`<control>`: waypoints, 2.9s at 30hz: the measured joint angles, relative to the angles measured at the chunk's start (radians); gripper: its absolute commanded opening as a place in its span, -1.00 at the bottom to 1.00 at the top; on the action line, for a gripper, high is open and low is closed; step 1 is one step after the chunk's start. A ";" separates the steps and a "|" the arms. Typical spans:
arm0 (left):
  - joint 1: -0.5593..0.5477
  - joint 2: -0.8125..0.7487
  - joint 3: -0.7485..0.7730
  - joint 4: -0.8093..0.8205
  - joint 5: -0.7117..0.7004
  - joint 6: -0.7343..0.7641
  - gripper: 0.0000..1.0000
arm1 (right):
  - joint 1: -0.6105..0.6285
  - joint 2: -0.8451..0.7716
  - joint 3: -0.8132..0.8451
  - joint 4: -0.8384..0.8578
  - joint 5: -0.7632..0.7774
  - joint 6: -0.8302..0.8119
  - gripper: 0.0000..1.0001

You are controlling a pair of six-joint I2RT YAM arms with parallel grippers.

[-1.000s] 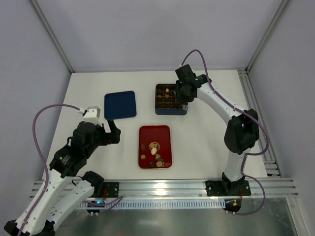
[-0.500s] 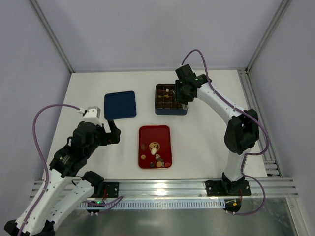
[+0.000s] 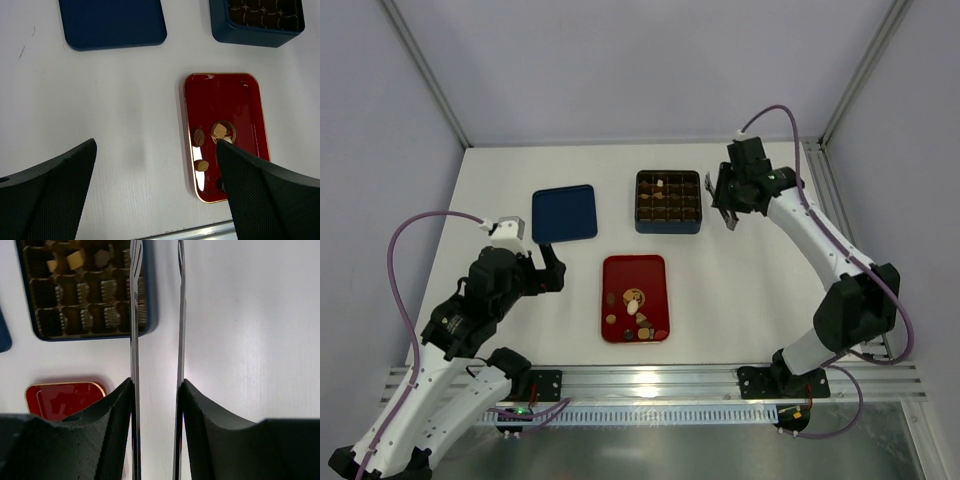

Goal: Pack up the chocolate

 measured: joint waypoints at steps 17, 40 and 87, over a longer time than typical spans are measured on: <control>0.000 -0.012 0.000 0.000 0.003 0.000 1.00 | -0.255 -0.151 -0.351 0.119 0.011 0.004 -0.10; 0.000 -0.015 0.000 0.000 0.005 0.000 0.99 | -0.279 0.064 -0.415 0.220 0.008 0.000 0.08; 0.102 0.552 0.276 -0.016 -0.101 0.010 0.98 | -0.127 -0.286 -0.451 0.201 -0.163 0.048 0.81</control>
